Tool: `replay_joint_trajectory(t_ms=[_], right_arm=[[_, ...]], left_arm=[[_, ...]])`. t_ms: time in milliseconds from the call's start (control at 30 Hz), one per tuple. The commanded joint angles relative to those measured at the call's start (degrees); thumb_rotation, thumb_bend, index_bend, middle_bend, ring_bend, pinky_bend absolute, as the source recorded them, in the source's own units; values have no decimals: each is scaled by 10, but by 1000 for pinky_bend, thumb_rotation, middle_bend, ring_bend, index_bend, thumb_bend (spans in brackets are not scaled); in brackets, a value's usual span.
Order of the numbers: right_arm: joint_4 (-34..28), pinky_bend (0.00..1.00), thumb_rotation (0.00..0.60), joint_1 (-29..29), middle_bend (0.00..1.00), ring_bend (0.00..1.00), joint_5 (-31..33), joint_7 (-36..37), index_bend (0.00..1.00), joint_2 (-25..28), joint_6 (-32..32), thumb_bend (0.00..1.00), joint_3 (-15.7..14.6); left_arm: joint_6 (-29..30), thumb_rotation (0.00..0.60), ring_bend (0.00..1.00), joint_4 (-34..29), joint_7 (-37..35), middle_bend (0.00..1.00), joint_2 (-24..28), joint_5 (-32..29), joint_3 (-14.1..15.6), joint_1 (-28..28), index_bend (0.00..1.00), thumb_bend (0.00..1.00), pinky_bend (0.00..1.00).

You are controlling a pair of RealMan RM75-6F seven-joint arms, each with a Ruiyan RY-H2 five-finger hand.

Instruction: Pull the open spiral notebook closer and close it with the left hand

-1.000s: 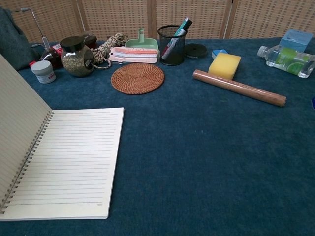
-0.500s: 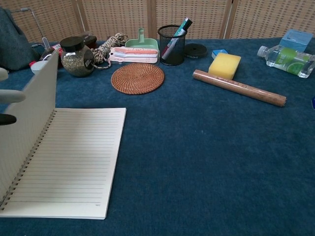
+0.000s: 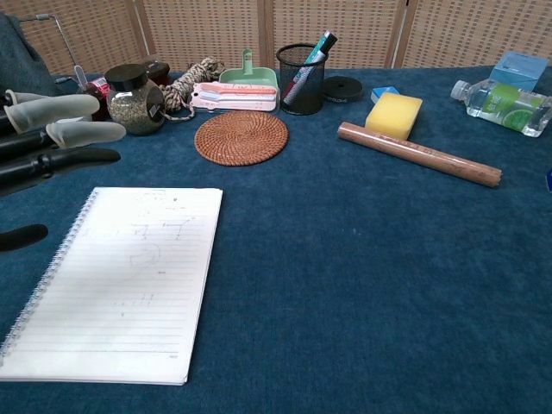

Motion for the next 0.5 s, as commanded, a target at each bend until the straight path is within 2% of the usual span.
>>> replay_joint_trajectory(t_ms=[33, 200, 367, 500], right_arm=[[1, 0, 600, 0, 0, 0, 0, 3, 0, 1, 1, 0, 0], [0, 0, 600, 0, 0, 0, -3, 6, 0, 2, 4, 0, 1], [7, 0, 600, -4, 0, 0, -3, -2, 0, -8, 27, 0, 13], [19, 0, 600, -10, 0, 0, 1, -16, 0, -21, 52, 0, 28]], left_arm=[[-25, 600, 0, -57, 1, 0, 16, -57, -8, 30, 39, 302, 141], [-27, 600, 0, -150, -5, 0, 55, -146, -5, 89, 26, 285, 73], [-8, 600, 0, -198, -27, 0, 83, -201, -1, 141, 16, 269, 11], [8, 600, 0, -212, -44, 0, 91, -218, -5, 164, 8, 269, 0]])
